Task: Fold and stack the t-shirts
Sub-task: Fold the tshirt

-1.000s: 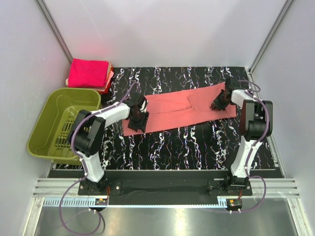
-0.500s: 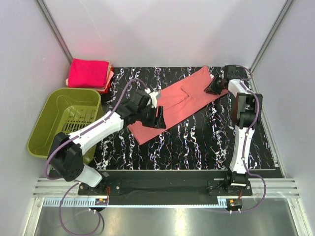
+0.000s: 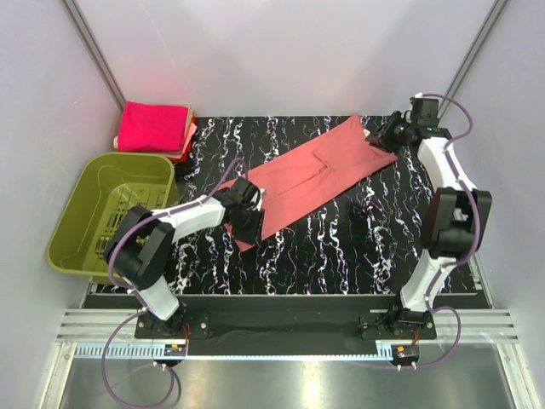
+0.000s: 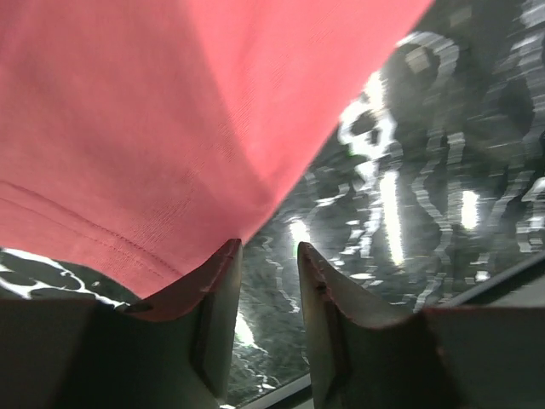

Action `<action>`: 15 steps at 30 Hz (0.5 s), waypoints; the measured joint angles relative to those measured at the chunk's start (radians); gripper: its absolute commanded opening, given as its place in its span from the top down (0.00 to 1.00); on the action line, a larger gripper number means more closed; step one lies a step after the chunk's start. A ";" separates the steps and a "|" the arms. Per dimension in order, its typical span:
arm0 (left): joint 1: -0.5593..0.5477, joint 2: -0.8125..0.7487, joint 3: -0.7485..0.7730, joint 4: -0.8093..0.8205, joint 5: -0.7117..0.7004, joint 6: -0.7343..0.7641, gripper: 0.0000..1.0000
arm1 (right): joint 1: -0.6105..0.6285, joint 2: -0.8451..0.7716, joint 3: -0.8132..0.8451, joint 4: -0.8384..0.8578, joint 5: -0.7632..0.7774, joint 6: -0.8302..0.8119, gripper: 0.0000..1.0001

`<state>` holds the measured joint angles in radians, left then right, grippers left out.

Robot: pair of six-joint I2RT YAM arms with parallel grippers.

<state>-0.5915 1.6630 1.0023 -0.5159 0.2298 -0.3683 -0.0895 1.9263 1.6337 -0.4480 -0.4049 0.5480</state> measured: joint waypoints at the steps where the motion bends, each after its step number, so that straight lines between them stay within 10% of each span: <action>1: -0.003 0.008 -0.014 0.005 -0.003 -0.002 0.64 | -0.002 -0.038 -0.015 0.005 0.000 0.008 0.70; 15: -0.323 0.012 -0.078 0.168 0.014 -0.181 0.62 | -0.017 -0.220 -0.321 -0.036 0.076 0.050 0.73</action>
<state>-0.9150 1.6749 0.9241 -0.3477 0.2443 -0.5495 -0.1062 1.7065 1.3125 -0.4839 -0.3286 0.5983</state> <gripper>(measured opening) 0.364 0.279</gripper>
